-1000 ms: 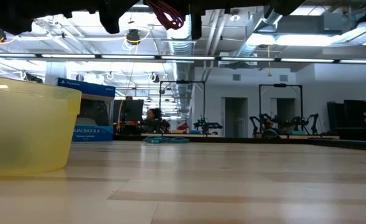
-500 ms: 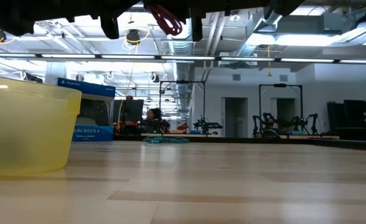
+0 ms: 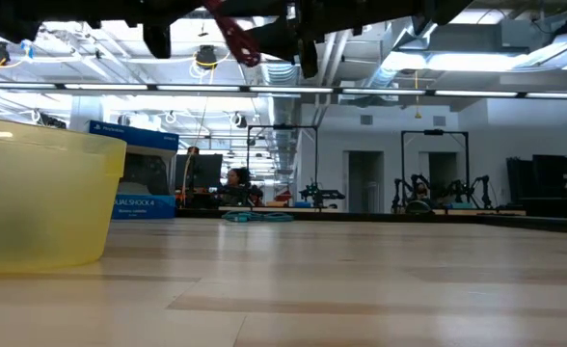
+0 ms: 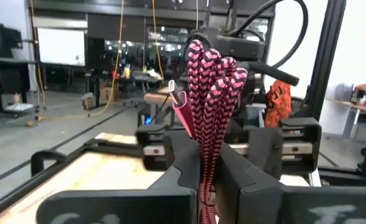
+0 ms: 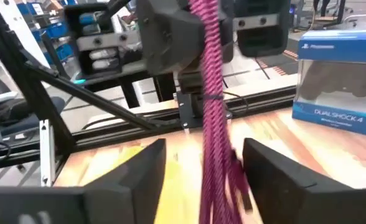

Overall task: Pick and place USB-C Cables
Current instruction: Put the pink charger cable into the yellow bin, then put the blue charger cable into the yellow bin

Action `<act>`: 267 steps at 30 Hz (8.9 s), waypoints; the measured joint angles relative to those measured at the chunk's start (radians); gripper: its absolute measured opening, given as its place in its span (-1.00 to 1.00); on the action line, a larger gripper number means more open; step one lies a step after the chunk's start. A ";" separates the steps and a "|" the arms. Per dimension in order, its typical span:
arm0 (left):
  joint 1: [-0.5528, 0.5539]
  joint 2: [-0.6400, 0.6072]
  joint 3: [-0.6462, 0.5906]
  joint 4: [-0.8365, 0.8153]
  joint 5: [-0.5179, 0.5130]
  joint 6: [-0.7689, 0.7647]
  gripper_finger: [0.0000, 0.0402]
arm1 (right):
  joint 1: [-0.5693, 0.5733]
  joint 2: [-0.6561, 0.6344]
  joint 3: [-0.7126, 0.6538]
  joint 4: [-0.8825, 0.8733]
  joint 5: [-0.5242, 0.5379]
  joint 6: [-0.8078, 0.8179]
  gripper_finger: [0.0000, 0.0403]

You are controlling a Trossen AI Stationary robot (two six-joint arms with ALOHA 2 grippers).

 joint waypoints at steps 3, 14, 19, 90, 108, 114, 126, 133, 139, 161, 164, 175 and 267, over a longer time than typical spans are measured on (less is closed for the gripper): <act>-0.014 -0.077 0.000 -0.117 -0.003 -0.010 -1.00 | 0.012 0.000 0.000 0.000 -0.004 0.000 0.25; -0.149 -0.291 0.011 -0.552 -0.012 -0.164 -1.00 | 0.093 -0.082 0.000 -0.147 -0.007 -0.001 0.26; -0.264 -0.229 0.150 -0.845 -0.038 -0.266 -1.00 | 0.125 -0.154 0.000 -0.251 -0.002 -0.001 0.26; -0.435 0.614 0.727 -1.725 0.156 -0.173 -1.00 | 0.191 -0.179 0.000 -0.338 0.046 0.026 0.26; -0.428 0.615 0.727 -1.704 0.186 -0.125 -0.93 | 0.190 -0.179 0.000 -0.336 0.046 0.026 0.26; -0.428 0.615 0.727 -1.699 0.189 -0.116 -0.76 | 0.190 -0.179 0.000 -0.337 0.046 0.025 0.26; -0.428 0.615 0.727 -1.692 0.199 -0.108 -0.35 | 0.188 -0.179 0.000 -0.344 0.047 0.024 0.26; -0.426 0.584 0.727 -1.701 0.196 -0.118 -0.32 | 0.176 -0.179 0.000 -0.356 0.047 0.023 0.26; -0.424 0.527 0.727 -1.699 0.114 -0.122 -0.31 | 0.141 -0.179 0.000 -0.357 0.048 0.024 0.26; -0.407 0.206 0.727 -1.611 -0.107 -0.127 -0.31 | -0.007 -0.179 0.000 -0.355 0.049 0.018 0.26; -0.407 0.166 0.727 -1.611 -0.119 -0.127 -0.31 | -0.053 -0.179 0.000 -0.356 0.049 -0.006 0.26; -0.407 0.124 0.727 -1.639 -0.162 -0.096 -0.31 | -0.237 -0.179 0.000 -0.366 0.035 -0.046 0.26; 0.617 0.689 0.358 -0.507 -0.017 0.019 -0.52 | -0.310 -0.133 0.935 -1.732 -0.370 -0.425 0.26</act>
